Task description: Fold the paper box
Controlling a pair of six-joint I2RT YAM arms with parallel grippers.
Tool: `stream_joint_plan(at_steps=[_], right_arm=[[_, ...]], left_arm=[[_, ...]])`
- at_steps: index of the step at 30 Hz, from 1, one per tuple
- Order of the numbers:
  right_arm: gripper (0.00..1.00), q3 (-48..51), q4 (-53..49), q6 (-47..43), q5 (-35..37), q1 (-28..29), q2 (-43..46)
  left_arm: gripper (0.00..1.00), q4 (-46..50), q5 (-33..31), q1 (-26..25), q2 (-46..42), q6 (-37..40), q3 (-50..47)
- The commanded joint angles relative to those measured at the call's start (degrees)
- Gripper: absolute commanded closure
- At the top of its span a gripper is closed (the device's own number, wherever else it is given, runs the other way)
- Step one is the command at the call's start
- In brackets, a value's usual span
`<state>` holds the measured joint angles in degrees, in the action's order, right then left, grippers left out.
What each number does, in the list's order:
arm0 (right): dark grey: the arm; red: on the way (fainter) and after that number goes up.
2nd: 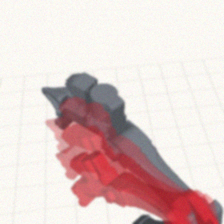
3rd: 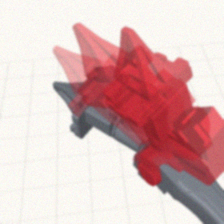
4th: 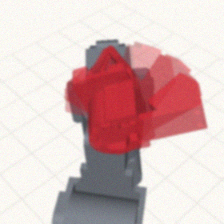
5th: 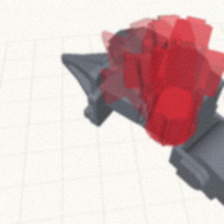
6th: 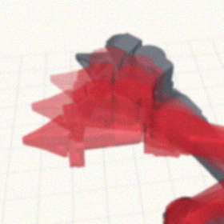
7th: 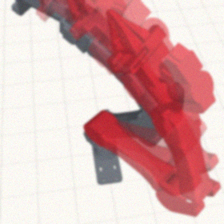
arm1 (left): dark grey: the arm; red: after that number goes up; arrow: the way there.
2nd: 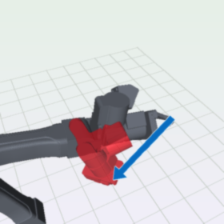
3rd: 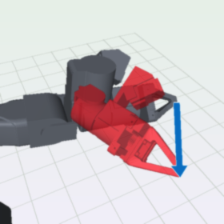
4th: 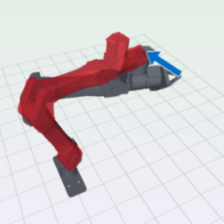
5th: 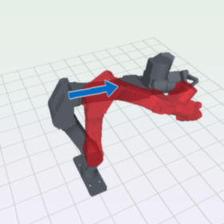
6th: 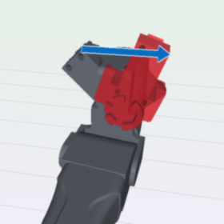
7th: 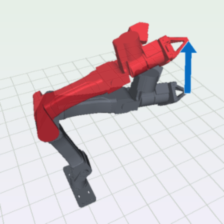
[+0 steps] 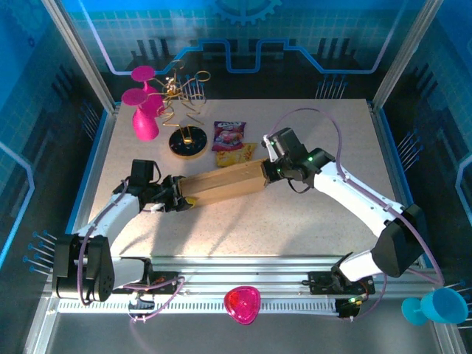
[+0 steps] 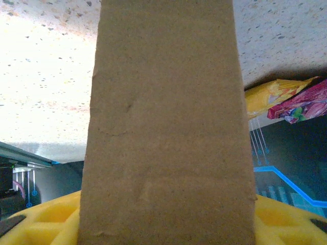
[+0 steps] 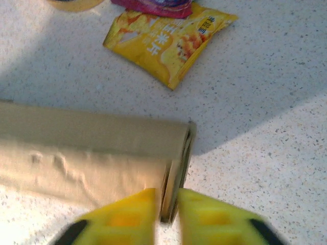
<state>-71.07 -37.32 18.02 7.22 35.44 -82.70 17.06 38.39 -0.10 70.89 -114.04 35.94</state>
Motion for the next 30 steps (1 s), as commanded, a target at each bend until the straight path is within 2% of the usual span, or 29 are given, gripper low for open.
stream_joint_plan(at_steps=[1,4,8,11,13,16,18,21,24,30], right_arm=[[0.63,-1.1,-4.3,3.8,-0.6,1.6,2.8],[0.56,-4.3,-7.7,7.9,1.1,2.3,5.1],[0.54,-6.4,-10.5,15.1,4.3,4.6,7.7],[0.57,-6.5,-8.3,19.2,4.8,8.7,8.5],[0.58,-7.5,-4.6,19.8,5.8,13.8,7.2],[0.59,-11.7,-0.9,19.9,7.8,21.0,2.0],[0.58,-17.5,-1.9,20.2,11.4,25.9,-3.7],[0.58,-25.5,-4.9,22.8,15.1,30.1,-11.2],[0.65,-32.4,-9.9,26.7,16.9,32.0,-17.6],[0.68,-41.9,-14.3,28.1,18.2,33.5,-25.9]], left_arm=[[0.85,3.6,-5.8,0.1,2.2,-0.2,-1.4],[0.85,3.7,-6.0,0.1,2.2,-0.3,-1.2],[0.85,3.7,-6.0,0.1,2.7,-0.1,-0.8],[0.85,3.8,-6.0,0.1,3.0,0.0,-0.3],[0.86,3.9,-6.1,0.1,3.1,0.0,-0.2],[0.86,4.0,-6.1,0.1,3.2,0.1,-0.1],[0.86,4.1,-6.0,0.1,3.3,0.1,-0.1],[0.86,4.4,-6.2,0.1,3.2,0.1,0.0],[0.87,4.4,-6.6,0.1,3.3,-0.4,0.1],[0.88,4.7,-7.8,0.1,3.3,-2.2,0.3]])
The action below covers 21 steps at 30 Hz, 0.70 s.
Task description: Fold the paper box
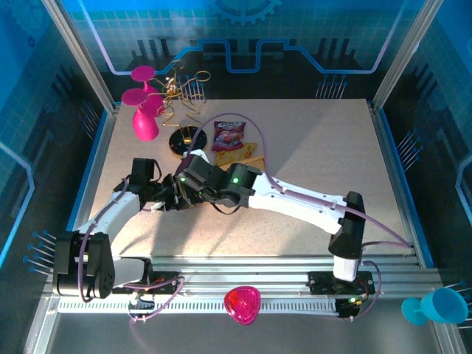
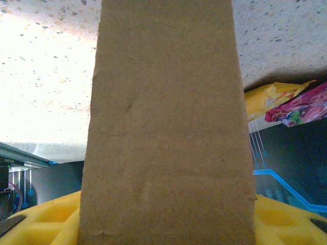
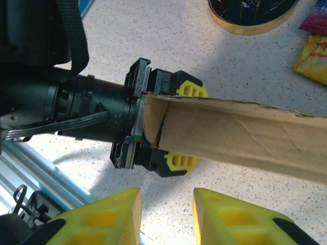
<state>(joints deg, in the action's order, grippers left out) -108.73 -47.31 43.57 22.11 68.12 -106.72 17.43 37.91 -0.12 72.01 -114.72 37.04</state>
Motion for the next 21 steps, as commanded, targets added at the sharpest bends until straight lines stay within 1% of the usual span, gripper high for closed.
stream_joint_plan(at_steps=[1,6,15,21], right_arm=[[0.68,-5.7,-4.8,2.6,3.8,1.0,-3.0],[0.68,-10.5,-6.3,2.9,5.5,1.4,-8.3],[0.72,-20.5,-7.0,1.5,4.7,1.2,-17.1],[0.78,-28.2,-13.1,2.8,5.5,0.5,-22.3]], left_arm=[[0.88,4.4,-7.6,0.0,2.1,-1.8,-0.8],[0.89,4.7,-8.3,0.0,1.7,-3.2,-0.8],[0.90,5.2,-8.5,-0.1,1.8,-3.2,-0.5],[0.90,4.6,-8.4,-0.1,2.0,-3.6,-0.6]])
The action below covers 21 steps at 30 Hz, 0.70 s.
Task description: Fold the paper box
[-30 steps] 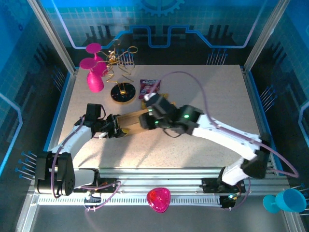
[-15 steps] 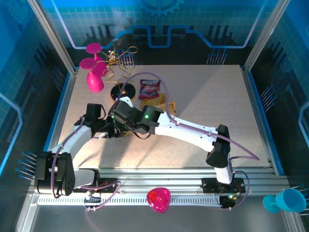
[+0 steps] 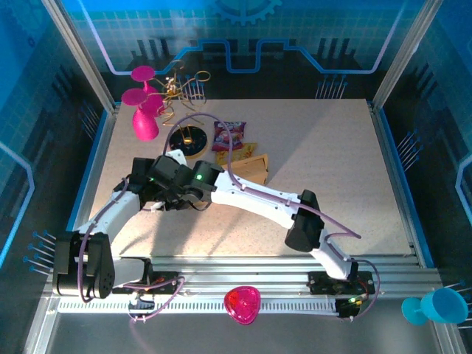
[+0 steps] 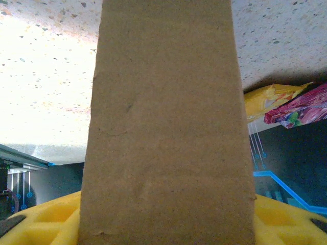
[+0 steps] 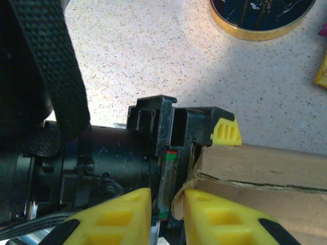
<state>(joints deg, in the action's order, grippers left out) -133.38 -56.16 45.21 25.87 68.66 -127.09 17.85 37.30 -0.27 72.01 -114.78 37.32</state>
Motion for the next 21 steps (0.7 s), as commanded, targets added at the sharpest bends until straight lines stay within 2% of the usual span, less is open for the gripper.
stream_joint_plan(at_steps=[1,21], right_arm=[[0.80,-3.9,-4.7,1.1,1.7,-0.1,-2.3],[0.96,-1.4,-4.3,-1.3,1.5,-1.2,-2.9]], left_arm=[[0.90,4.1,-7.7,0.1,2.0,-3.5,-0.8],[0.90,3.8,-7.3,0.1,3.6,-3.1,0.3]])
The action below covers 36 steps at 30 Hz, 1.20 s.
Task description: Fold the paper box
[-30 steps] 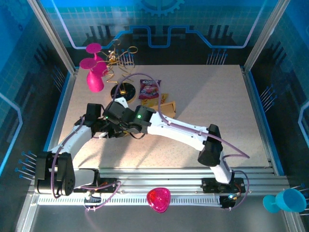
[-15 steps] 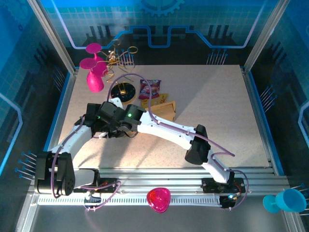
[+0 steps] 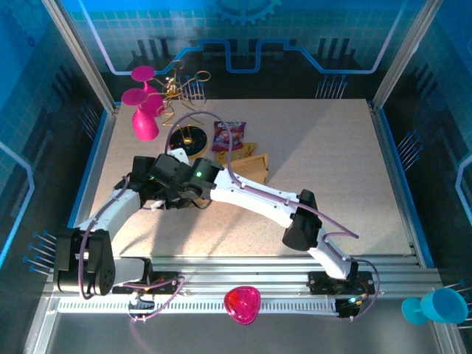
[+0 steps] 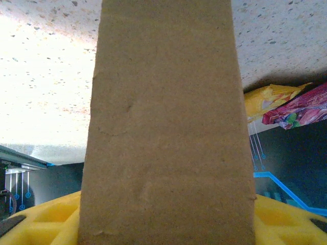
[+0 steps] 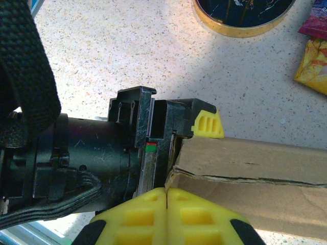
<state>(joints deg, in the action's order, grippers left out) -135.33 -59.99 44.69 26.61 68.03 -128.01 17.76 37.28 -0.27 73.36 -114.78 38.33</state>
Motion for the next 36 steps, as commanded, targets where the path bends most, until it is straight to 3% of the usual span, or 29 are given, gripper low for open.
stream_joint_plan(at_steps=[1,6,33,36], right_arm=[[0.96,0.6,-0.5,-0.7,0.7,-0.5,-2.0],[1.00,0.9,0.0,-2.4,1.4,-0.4,-2.1],[1.00,8.9,3.3,-3.5,0.4,-0.6,1.2],[0.90,8.8,3.1,-3.0,-0.7,-1.0,2.5]], left_arm=[[0.90,3.8,-7.3,0.1,2.2,-3.1,-0.8],[0.90,3.9,-7.2,0.1,2.4,-3.1,-0.6],[0.92,3.7,-7.2,0.1,2.7,-3.7,-0.7],[0.92,3.7,-7.3,0.1,2.6,-4.0,-0.9]])
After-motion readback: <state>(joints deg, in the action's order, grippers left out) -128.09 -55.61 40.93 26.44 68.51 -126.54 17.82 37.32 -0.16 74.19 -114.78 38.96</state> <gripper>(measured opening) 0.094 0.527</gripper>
